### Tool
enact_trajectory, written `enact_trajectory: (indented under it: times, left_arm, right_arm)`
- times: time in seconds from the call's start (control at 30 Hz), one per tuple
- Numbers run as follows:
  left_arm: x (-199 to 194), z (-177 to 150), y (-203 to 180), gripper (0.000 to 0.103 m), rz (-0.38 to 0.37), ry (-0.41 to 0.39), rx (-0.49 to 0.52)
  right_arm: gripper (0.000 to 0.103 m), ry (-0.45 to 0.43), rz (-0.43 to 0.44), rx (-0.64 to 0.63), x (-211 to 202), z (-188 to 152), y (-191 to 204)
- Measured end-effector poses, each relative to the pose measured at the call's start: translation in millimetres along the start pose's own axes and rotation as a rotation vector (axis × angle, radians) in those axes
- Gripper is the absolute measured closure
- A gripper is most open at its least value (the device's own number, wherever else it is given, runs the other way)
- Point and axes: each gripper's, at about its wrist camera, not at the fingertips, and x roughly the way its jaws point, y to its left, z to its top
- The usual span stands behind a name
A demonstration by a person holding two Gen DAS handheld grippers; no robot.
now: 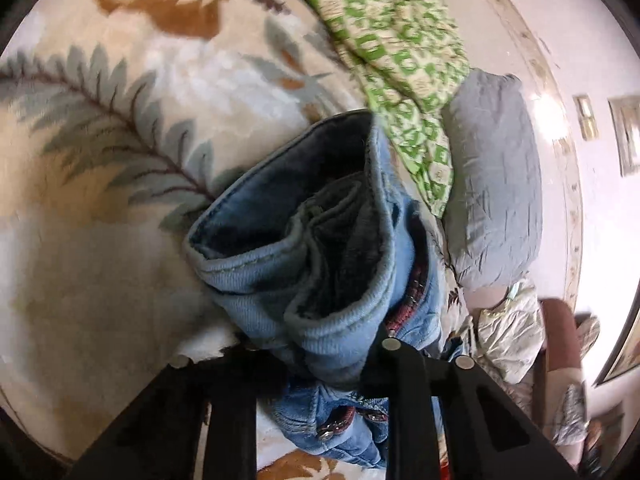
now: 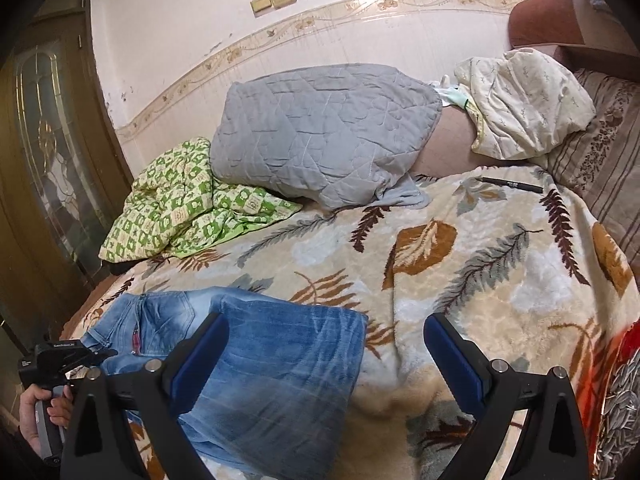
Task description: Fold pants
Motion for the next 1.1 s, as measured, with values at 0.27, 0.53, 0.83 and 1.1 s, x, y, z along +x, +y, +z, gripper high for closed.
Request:
enact_trajectory:
  times: [0.27, 0.53, 0.83, 1.1]
  left_arm:
    - [-21, -18, -57, 0.084, 0.096, -0.091, 0.329]
    - [-37, -73, -160, 0.086, 0.183, -0.211, 0.873]
    - [-13, -159, -233, 0.086, 0.257, -0.206, 1.424]
    - [20, -201, -249, 0.087, 0.21, -0.05, 1.536]
  right_arm:
    - [0.004, -0.063, -0.012, 0.038, -15, 3, -11]
    - [0.004, -0.152, -0.048, 0.107, -31, 10, -28]
    - [0.004, -0.205, -0.08, 0.208, -45, 16, -58]
    - [0.004, -0.155, -0.139, 0.142, -41, 20, -55]
